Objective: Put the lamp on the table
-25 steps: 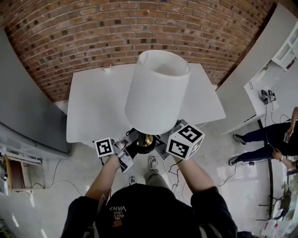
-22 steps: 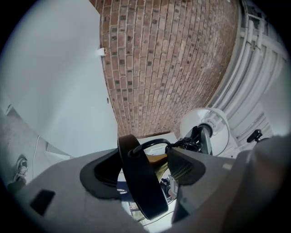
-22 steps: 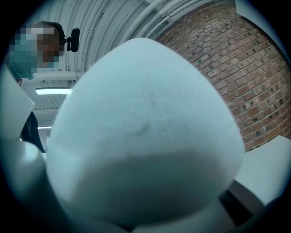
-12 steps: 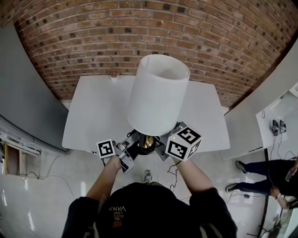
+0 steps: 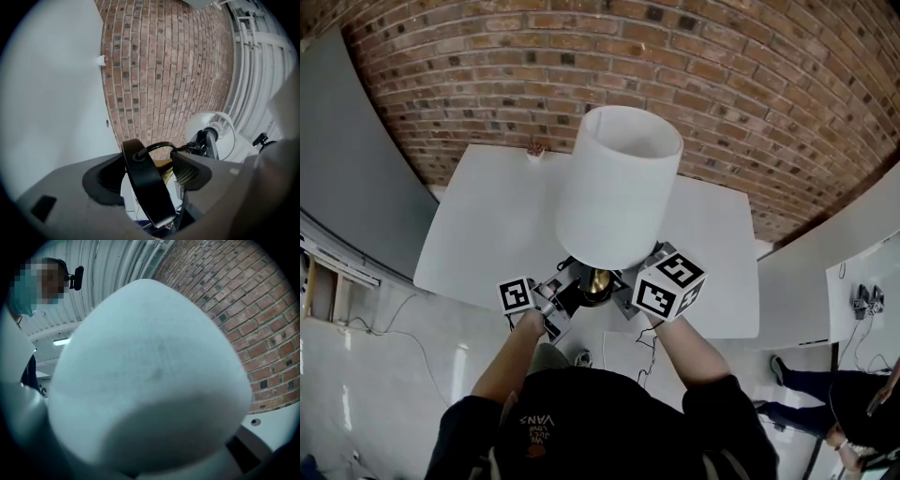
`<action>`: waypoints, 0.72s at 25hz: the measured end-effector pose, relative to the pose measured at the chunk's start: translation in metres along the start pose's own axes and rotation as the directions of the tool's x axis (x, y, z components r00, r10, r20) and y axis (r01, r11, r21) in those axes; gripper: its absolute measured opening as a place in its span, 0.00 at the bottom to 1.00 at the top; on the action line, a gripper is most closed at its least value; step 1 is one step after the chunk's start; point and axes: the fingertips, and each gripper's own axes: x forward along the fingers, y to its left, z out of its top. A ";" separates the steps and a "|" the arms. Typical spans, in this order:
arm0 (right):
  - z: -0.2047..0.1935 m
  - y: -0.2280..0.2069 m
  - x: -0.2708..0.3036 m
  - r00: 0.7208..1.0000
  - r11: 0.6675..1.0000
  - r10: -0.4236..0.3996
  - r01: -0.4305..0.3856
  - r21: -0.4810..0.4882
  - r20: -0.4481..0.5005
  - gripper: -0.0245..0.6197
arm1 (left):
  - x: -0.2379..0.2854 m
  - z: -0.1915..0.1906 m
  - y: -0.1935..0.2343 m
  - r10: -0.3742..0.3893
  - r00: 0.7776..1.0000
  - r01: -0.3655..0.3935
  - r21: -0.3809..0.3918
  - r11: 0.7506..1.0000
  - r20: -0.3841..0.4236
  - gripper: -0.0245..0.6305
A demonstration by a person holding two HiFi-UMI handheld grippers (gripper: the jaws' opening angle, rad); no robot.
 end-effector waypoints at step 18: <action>-0.002 -0.111 0.049 0.989 0.988 -0.147 0.145 0.058 0.027 0.13 | 0.033 0.084 0.062 0.149 0.989 -0.142 0.219 0.965 -0.016 0.55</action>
